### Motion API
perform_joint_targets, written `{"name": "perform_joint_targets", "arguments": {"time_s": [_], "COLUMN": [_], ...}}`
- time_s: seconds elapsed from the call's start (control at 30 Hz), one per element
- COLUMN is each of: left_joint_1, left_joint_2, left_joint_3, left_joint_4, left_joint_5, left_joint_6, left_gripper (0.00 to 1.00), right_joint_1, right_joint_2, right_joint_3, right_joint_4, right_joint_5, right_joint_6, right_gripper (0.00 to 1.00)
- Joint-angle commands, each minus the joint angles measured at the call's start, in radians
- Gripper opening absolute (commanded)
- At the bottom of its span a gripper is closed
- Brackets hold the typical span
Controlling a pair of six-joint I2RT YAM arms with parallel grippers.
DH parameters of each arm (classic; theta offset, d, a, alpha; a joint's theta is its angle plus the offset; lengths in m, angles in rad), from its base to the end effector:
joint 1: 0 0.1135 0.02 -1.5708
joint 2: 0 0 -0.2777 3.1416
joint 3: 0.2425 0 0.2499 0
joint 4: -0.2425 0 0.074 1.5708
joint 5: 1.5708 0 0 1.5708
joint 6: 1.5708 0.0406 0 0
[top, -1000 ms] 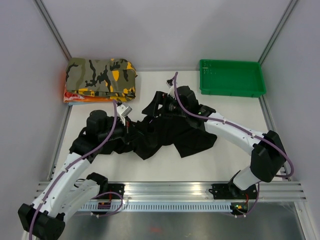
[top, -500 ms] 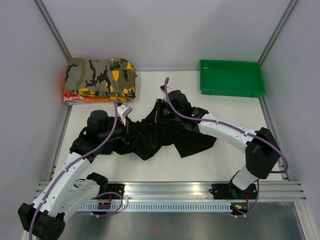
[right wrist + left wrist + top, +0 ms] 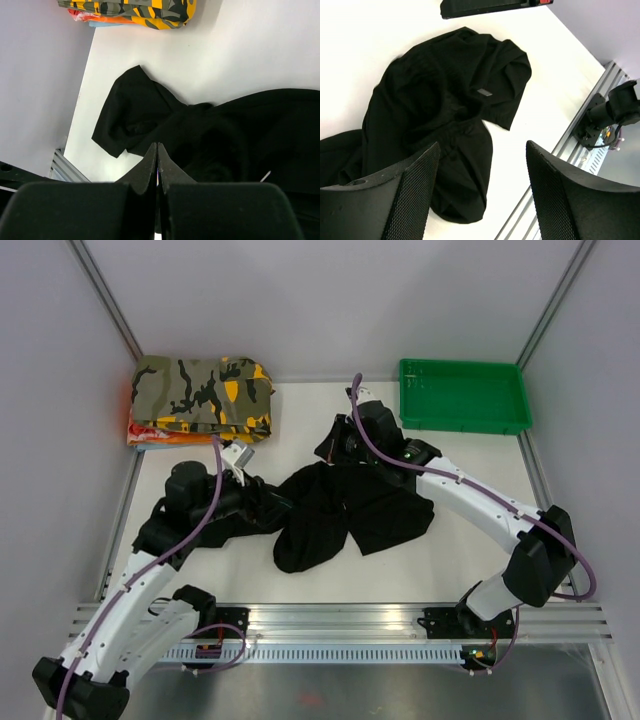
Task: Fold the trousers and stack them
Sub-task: Flatten the trousers out
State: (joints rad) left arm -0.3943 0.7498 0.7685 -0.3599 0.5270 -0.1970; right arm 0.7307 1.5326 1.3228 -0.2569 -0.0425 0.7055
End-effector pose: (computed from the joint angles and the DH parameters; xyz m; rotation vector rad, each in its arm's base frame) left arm 0.1408 -0.0807 0.3308 0.5565 1.8865 -0.8961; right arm 0.2680 0.2425 0.3476 -0.0557 2.1702 0.9144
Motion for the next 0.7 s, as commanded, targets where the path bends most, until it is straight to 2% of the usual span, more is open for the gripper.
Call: {"name": "perform_joint_targets", "arguments": {"time_s": [0.0, 0.1, 0.23, 0.37, 0.53, 0.6, 0.67], "left_joint_1": [-0.002, -0.027, -0.112, -0.155, -0.182, -0.189, -0.189], "left_joint_2": [0.019, 0.06, 0.153, 0.256, 0.344, 0.378, 0.411], "left_joint_3": [-0.044, -0.074, -0.054, -0.031, 0.001, 0.012, 0.022], "left_joint_4": [0.105, 0.133, 0.082, 0.053, 0.085, 0.099, 0.108], "left_joint_5": [0.053, 0.077, -0.112, -0.231, -0.382, -0.43, -0.461], "left_joint_6": [-0.082, -0.104, -0.098, -0.145, -0.246, -0.231, -0.213], "left_gripper": [0.76, 0.76, 0.76, 0.74, 0.73, 0.73, 0.74], "right_joint_1": [0.006, 0.006, -0.001, -0.019, -0.108, -0.116, -0.116], "right_joint_2": [-0.037, -0.051, -0.048, -0.037, -0.035, -0.061, -0.087], "right_joint_3": [0.007, -0.019, -0.02, -0.046, -0.167, -0.209, -0.221], "right_joint_4": [-0.012, -0.021, -0.041, -0.102, -0.094, -0.074, -0.073], "right_joint_5": [0.036, 0.079, 0.104, 0.15, 0.06, 0.05, 0.055], "right_joint_6": [-0.015, -0.02, -0.053, -0.089, -0.058, -0.054, -0.052], "right_gripper": [0.0, 0.0, 0.0, 0.01, 0.06, 0.06, 0.11]}}
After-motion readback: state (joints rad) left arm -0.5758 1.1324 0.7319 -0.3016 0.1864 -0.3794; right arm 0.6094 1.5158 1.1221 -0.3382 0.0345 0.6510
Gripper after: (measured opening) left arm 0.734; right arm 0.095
